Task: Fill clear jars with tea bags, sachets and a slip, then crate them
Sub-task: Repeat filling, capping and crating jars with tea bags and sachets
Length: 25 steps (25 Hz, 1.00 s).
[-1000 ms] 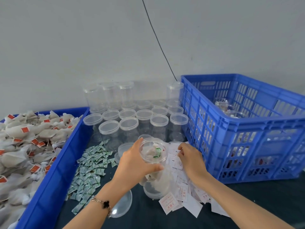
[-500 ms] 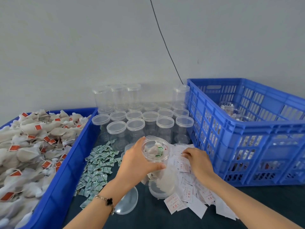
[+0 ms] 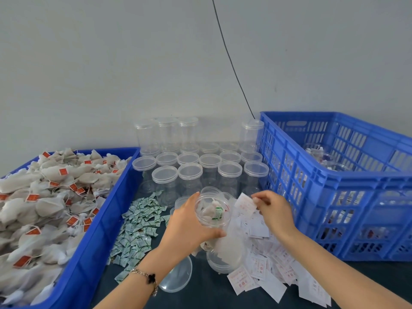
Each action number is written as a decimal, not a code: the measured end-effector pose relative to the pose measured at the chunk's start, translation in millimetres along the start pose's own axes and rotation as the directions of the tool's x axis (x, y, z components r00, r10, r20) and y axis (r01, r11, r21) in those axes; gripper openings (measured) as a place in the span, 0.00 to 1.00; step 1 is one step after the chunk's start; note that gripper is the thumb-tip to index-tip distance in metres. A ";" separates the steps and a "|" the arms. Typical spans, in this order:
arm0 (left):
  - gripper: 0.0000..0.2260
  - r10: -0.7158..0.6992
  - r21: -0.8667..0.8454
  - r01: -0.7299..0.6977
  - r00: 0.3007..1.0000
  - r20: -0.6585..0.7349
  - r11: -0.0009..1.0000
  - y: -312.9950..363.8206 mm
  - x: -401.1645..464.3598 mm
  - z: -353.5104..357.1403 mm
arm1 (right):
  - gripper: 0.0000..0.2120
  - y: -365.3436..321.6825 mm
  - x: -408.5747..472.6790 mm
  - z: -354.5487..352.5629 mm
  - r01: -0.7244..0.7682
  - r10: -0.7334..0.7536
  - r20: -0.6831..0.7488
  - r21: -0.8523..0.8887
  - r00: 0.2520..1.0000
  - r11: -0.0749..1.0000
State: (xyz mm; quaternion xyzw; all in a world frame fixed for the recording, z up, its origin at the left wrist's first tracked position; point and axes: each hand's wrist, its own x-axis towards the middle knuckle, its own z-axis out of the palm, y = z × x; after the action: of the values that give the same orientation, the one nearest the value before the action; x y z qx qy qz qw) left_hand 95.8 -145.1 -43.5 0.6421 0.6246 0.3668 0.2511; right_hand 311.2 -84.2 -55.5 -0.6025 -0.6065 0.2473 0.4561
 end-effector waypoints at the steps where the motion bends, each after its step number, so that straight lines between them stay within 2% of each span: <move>1: 0.53 0.003 0.004 -0.003 1.000 0.004 1.000 0.1 -0.6 0.1 | 0.07 -12.9 -0.6 -1.3 0.019 -0.018 -0.011 0.088 1.000 0.996; 3: 0.52 0.012 0.012 -0.012 1.000 0.007 1.000 2.2 -1.8 -1.0 | 0.08 -39.8 -4.5 -4.4 0.025 -0.039 0.040 0.308 0.998 0.951; 4: 0.51 0.012 0.010 -0.012 1.000 0.009 1.000 4.2 -2.1 -1.9 | 0.08 -50.9 -7.9 -5.5 0.043 -0.078 0.092 0.339 0.993 0.940; 5: 0.50 0.009 0.009 -0.009 1.000 0.010 1.000 6.7 -2.3 -2.1 | 0.07 -59.1 -12.0 -5.9 0.088 -0.136 0.153 0.285 0.979 0.955; 7: 0.47 0.020 0.034 -0.020 1.000 0.015 0.999 10.6 -0.9 -1.5 | 0.05 -68.6 -20.2 -3.9 0.232 -0.240 0.271 0.062 0.932 0.971; 9: 0.48 0.013 0.066 -0.016 0.999 0.037 0.998 20.1 -1.0 -0.5 | 0.05 -71.6 -25.8 -4.5 0.360 -0.310 0.339 -0.095 0.888 0.928; 12: 0.53 0.005 0.113 -0.012 0.998 0.059 0.993 44.6 -2.1 0.4 | 0.06 -77.5 -23.7 -21.3 0.484 -0.394 0.348 -0.223 0.851 0.846; 14: 0.52 0.035 0.097 -0.043 0.996 0.078 0.994 66.0 -2.9 -2.2 | 0.07 -83.4 -23.8 -43.8 0.531 -0.456 0.312 -0.228 0.834 0.816; 18: 0.40 0.166 0.023 -0.169 0.979 0.115 0.985 123.1 -4.4 -18.8 | 0.09 -100.6 -31.0 -109.8 0.649 -0.560 0.355 -0.221 0.749 0.728; 21: 0.41 0.288 -0.050 -0.284 0.952 0.107 0.957 169.9 15.6 -24.2 | 0.10 -115.5 -18.1 -178.6 0.699 -0.614 0.345 -0.229 0.709 0.678; 23: 0.38 0.398 -0.118 -0.384 0.908 0.132 0.916 207.7 39.0 -24.0 | 0.09 -129.5 -3.9 -218.6 0.728 -0.656 0.316 -0.255 0.685 0.637; 25: 0.40 0.513 -0.116 -0.500 0.843 0.161 0.858 247.1 68.3 -21.7 | 0.06 -145.9 16.5 -248.4 0.739 -0.667 0.320 -0.296 0.673 0.605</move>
State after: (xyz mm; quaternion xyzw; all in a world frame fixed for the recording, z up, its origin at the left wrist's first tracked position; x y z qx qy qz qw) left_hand 228.0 -103.8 173.3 0.8065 0.3933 0.3798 0.2249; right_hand 451.2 -152.5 187.4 -0.3697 -0.8693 -0.0306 0.3267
